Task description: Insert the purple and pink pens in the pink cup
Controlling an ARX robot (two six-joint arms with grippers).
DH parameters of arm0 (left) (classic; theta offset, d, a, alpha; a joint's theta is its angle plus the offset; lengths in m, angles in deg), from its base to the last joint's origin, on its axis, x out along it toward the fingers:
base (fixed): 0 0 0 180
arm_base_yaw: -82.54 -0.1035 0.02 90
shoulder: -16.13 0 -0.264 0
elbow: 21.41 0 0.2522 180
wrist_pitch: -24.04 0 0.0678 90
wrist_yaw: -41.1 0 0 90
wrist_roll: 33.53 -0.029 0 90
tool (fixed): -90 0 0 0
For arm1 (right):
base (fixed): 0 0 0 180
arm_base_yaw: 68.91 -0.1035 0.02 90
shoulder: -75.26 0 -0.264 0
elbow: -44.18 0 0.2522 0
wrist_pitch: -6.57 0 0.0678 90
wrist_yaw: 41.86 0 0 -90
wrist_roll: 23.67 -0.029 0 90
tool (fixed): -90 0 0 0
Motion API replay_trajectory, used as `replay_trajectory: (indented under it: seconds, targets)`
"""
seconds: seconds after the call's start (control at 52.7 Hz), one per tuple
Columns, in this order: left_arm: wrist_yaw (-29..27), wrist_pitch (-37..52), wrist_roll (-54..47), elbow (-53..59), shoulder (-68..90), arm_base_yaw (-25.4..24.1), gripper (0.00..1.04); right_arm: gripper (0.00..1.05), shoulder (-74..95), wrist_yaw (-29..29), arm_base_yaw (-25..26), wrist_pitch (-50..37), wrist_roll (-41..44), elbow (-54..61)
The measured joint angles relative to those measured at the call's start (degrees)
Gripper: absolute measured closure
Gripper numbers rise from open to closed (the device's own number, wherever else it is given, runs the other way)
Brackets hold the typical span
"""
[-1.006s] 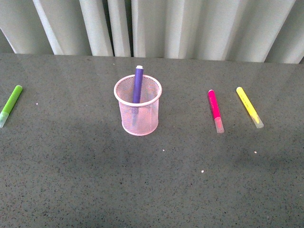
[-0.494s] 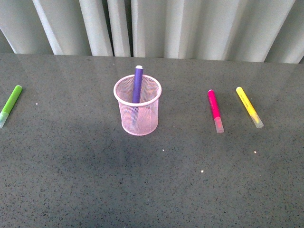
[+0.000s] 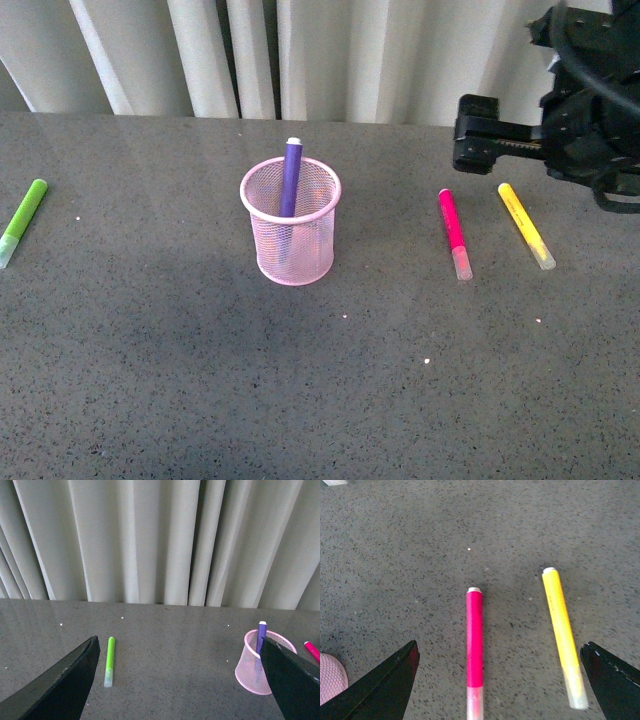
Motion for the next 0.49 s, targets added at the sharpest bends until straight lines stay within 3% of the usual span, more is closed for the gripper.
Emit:
replay_trajectory:
  seconds: [0.247, 0.494]
  targets:
    - [0.0, 0.0, 0.0, 0.0, 0.0, 0.0, 0.07, 0.07, 9.8, -2.2, -2.0, 3.8, 0.6, -10.4]
    - [0.0, 0.0, 0.0, 0.0, 0.0, 0.0, 0.07, 0.07, 14.1, -2.4, -2.0, 5.0, 0.2, -13.3]
